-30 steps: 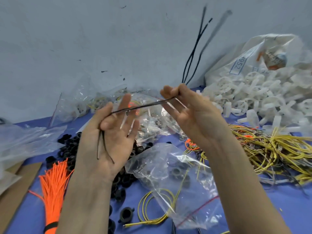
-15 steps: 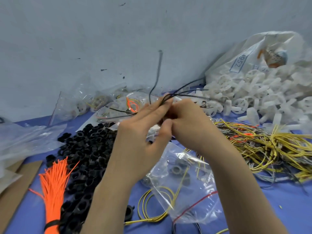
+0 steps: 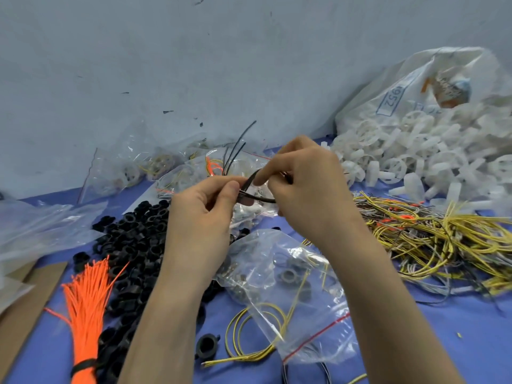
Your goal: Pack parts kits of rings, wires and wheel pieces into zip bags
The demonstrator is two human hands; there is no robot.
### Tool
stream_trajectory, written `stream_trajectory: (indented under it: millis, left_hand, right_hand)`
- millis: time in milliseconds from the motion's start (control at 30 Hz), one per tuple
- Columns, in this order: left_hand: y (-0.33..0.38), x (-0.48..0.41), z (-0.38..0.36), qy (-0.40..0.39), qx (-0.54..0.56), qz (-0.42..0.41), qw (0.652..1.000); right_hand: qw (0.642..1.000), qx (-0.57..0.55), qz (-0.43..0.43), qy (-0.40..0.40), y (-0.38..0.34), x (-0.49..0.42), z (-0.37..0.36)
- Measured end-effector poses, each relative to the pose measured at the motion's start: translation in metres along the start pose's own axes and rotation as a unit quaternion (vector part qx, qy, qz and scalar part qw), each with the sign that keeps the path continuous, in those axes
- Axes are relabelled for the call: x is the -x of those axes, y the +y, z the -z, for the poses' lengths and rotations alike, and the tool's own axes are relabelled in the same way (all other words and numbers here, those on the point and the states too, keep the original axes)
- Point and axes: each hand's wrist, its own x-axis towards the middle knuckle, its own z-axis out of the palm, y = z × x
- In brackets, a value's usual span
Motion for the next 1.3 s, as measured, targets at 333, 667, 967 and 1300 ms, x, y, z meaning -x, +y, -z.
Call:
stream_trajectory:
  millis: [333, 667, 967, 1300]
  left_hand:
    - [0.002, -0.002, 0.022, -0.118, 0.106, 0.071, 0.985]
    - [-0.015, -0.001, 0.015, -0.101, 0.115, 0.027, 0.988]
    - [-0.008, -0.002, 0.021, -0.248, 0.071, 0.003, 0.966]
    - [-0.031, -0.013, 0.066, -0.132, -0.06, 0.065, 0.987]
  right_hand:
    - [0.982, -0.013, 0.091, -0.165, -0.006, 0.004, -0.016]
    - [0.939, -0.219, -0.166, -0.207, 0.009, 0.001, -0.01]
    - [0.696, -0.572, -0.35, -0.256, 0.013, -0.001, -0.013]
    - [0.816, -0.525, -0.238, -0.035, 0.052, -0.006, 0.054]
